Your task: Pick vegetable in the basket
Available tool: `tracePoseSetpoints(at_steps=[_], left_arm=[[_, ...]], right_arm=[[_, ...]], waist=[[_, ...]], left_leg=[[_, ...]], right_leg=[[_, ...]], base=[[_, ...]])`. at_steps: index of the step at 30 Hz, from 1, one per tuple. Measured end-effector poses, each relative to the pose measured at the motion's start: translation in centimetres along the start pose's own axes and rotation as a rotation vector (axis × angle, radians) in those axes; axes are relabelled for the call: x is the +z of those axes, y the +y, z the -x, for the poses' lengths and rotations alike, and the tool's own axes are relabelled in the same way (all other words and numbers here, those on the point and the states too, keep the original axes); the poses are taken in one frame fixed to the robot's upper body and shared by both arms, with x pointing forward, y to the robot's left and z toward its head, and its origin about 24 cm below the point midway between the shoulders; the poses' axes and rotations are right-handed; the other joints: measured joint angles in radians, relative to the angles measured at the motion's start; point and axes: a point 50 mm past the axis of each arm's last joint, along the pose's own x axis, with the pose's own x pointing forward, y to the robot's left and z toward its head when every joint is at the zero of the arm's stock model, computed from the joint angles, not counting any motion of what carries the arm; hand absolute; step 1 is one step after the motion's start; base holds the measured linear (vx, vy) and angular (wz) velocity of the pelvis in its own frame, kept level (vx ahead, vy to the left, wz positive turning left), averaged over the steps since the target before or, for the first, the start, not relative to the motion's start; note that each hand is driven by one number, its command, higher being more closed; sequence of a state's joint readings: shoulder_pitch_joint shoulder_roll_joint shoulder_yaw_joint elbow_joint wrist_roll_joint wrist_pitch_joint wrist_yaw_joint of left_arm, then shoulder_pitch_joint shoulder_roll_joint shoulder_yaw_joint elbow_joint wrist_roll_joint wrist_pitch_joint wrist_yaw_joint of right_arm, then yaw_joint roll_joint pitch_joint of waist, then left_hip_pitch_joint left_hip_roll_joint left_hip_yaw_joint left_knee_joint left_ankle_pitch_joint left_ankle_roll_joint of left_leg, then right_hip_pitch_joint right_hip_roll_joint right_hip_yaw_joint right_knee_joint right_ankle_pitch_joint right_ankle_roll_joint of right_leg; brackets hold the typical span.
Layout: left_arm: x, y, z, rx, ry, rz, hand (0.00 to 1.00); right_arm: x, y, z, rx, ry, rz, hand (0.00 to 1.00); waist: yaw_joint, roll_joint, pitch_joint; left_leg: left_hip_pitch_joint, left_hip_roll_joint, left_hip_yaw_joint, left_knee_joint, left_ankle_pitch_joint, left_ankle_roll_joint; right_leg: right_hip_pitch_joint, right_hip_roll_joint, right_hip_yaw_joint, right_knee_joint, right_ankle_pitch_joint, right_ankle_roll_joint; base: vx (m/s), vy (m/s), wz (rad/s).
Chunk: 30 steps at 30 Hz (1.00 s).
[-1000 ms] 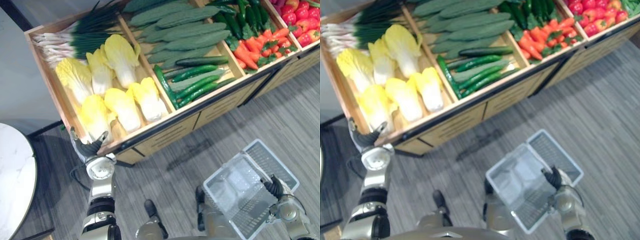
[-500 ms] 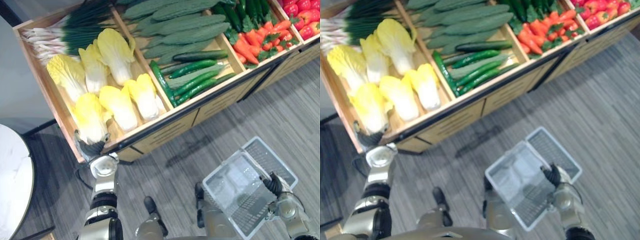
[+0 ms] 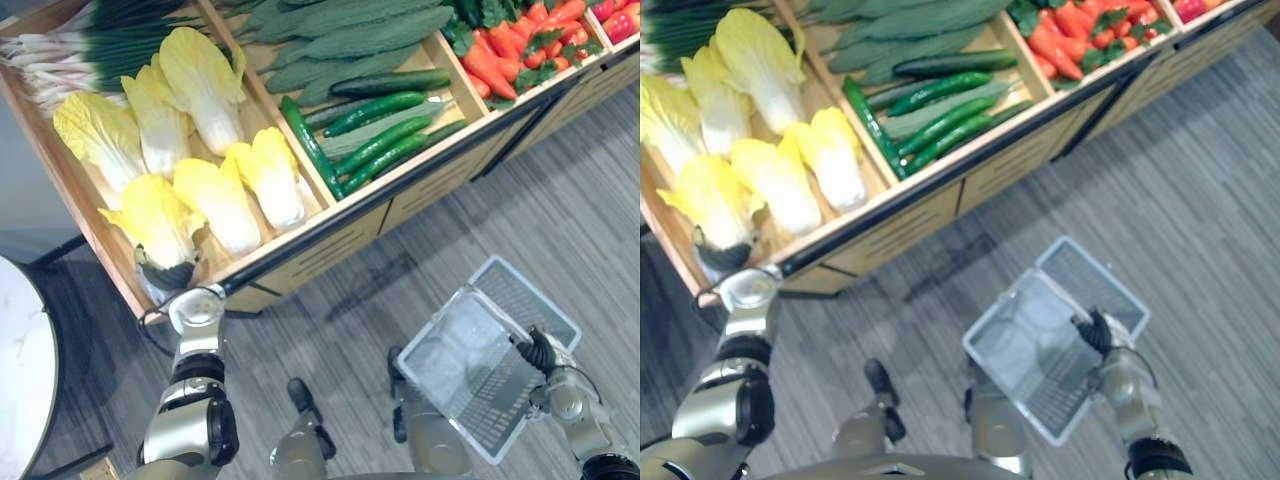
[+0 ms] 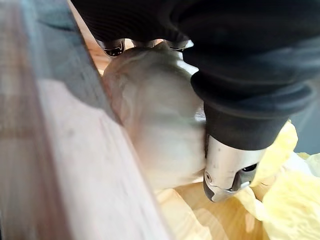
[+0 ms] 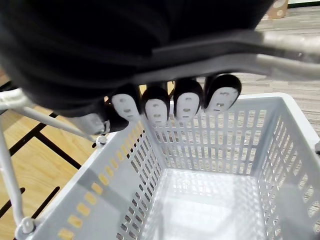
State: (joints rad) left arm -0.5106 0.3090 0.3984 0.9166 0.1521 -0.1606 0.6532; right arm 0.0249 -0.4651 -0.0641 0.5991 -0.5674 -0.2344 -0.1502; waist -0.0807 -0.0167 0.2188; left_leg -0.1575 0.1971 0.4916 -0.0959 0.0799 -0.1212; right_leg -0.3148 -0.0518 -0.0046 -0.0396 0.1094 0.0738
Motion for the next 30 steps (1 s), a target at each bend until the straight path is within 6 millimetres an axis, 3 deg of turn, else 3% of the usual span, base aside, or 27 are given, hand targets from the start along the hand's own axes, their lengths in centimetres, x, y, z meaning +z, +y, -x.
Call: tracePoseSetpoints(at_steps=[5, 17, 23, 30], left_arm=[[-0.2, 0.8, -0.9, 0.013, 0.01, -0.069, 1.0], [-0.5, 0.3, -0.7, -0.005, 0.041, -0.063, 1.0], [-0.6, -0.7, 0.6, -0.051, 0.044, 0.023, 1.0], [-0.7, -1.4, 3.5, -0.058, 0.012, 0.17, 1.0]], right_arm=[[1.5, 0.1, -0.6, 0.016, -0.077, 0.014, 1.0], [1.2, 0.5, -0.5, 0.026, -0.066, 0.002, 1.0], [0.6, 1.0, -0.3, 0.039, -0.034, 0.006, 1.0], [-0.6, 1.6, 0.6, 0.037, 0.032, -0.017, 1.0]], waist=[[-0.001, -0.011, 0.007], [-0.002, -0.015, 0.008], [-0.01, -0.015, 0.007], [-0.021, -0.019, -0.012]], left_leg=[[0.002, -0.003, 0.024, -0.006, 0.0, 0.0], [0.02, -0.007, 0.016, 0.0, -0.001, 0.0], [0.039, -0.017, -0.017, 0.0, -0.001, 0.0], [0.057, -0.034, -0.061, 0.0, -0.001, 0.002]], right_leg=[[0.0, -0.001, 0.027, -0.032, 0.029, 0.0], [0.023, -0.006, 0.014, -0.031, 0.029, 0.001], [0.059, -0.019, -0.013, -0.03, 0.025, 0.006], [0.098, -0.034, -0.047, -0.023, 0.016, 0.015]], base=[[-0.02, -0.011, -0.14], [0.01, -0.006, 0.02], [0.01, -0.005, 0.14], [0.0, 0.005, 0.18]])
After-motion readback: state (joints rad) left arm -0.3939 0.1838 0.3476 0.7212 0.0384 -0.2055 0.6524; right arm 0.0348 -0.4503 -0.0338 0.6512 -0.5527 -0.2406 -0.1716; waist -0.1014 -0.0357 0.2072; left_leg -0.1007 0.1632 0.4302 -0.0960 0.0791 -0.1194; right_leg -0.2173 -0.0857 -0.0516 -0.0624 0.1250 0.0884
